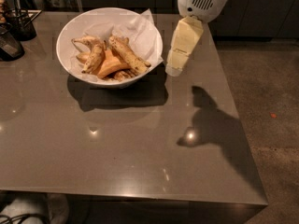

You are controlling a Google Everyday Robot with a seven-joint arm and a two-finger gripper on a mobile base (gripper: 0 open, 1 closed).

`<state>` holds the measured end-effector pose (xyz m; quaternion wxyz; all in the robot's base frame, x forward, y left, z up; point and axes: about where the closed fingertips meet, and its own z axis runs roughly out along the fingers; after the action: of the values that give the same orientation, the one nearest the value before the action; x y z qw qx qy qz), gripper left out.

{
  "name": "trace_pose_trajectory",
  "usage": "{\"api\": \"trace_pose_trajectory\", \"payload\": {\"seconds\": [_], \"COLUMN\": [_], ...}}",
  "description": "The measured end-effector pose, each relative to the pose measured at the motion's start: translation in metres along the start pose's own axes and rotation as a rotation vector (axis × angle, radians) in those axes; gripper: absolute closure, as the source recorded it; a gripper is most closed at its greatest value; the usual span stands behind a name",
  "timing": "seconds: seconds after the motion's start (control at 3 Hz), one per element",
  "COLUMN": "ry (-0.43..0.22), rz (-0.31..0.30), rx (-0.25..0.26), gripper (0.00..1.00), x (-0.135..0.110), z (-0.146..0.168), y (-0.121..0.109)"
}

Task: Pick banana from white bowl

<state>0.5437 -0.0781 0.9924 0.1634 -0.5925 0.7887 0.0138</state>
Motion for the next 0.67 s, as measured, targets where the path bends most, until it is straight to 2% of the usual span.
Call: {"api": "trace_pose_trajectory", "payload": {"seconds": [0.33,0.67], "ry": [-0.016,-0.055], "rz": [-0.009,0.032], "rx": [0.009,0.013], "gripper": [0.00,0.00], "x": [-0.007,-0.023], "z": [0.001,0.004], "y": [-0.002,-0.009]}}
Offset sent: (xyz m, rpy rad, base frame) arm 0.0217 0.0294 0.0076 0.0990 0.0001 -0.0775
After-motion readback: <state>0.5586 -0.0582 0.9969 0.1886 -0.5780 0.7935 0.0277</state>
